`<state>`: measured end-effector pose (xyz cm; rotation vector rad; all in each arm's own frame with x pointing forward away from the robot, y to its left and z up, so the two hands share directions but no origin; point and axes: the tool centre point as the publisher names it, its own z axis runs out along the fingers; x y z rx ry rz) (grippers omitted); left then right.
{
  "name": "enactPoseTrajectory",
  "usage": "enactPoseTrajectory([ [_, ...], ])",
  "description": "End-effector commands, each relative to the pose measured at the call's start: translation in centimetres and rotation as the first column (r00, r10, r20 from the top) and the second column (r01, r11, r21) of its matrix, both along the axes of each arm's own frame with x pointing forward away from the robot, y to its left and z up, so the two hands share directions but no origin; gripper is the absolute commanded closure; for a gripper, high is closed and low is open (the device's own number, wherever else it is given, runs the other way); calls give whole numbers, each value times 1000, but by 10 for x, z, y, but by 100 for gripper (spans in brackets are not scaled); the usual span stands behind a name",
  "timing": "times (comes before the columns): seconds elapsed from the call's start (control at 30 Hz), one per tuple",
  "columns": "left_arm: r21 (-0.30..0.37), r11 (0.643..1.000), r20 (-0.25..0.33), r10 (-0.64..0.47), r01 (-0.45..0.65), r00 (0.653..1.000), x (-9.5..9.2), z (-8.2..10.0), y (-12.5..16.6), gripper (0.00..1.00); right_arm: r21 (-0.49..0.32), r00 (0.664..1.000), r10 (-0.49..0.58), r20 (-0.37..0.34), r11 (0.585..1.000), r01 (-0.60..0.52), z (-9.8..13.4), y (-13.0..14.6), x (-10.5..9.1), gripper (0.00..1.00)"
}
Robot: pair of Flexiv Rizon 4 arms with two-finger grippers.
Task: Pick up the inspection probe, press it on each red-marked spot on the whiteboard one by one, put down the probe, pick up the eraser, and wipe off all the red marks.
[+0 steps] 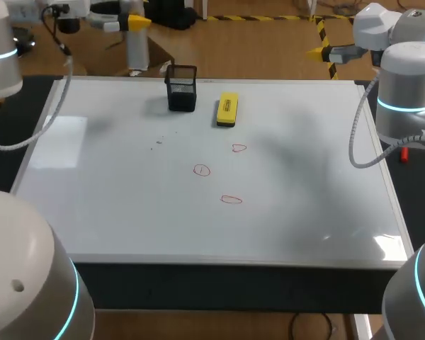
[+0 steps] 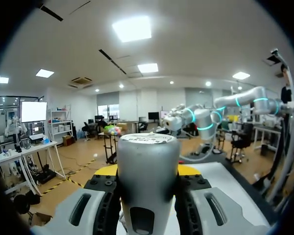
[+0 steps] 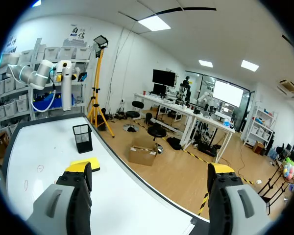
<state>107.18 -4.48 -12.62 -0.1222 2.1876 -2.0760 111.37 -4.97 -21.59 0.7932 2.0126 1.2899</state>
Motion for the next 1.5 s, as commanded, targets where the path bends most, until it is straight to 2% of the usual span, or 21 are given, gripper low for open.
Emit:
enactPoseTrajectory([
  [0.03,-15,990,13,141,-141,990,-33,-6,9,100,1,1000,1,1,1000,-1,0,0,0,0],
  [0.33,-59,994,17,98,-97,995,-60,-29,21,100,1,1000,1,1,1000,-1,0,0,0,0],
  [0.57,-61,995,13,84,-83,996,-69,-45,31,100,1,1000,1,1,1000,-1,0,0,0,0],
  [0.77,-56,995,0,80,-80,997,-70,-65,35,100,1,1000,1,1,1000,-1,0,0,0,0],
  [0.9,-60,994,18,89,-88,996,-69,-76,35,100,1,1000,1,1,1000,-1,0,0,0,0],
  [0.93,-65,994,43,96,-93,994,-69,-78,36,100,1,1000,1,1,1000,-1,0,0,0,0],
  [1.33,-62,997,-36,52,-54,998,-65,-104,31,100,1,1000,1,1,1000,-1,0,0,0,0],
  [1.5,-54,997,-50,45,-47,998,-63,-108,29,100,1,1000,1,1,1000,-1,0,0,0,0],
])
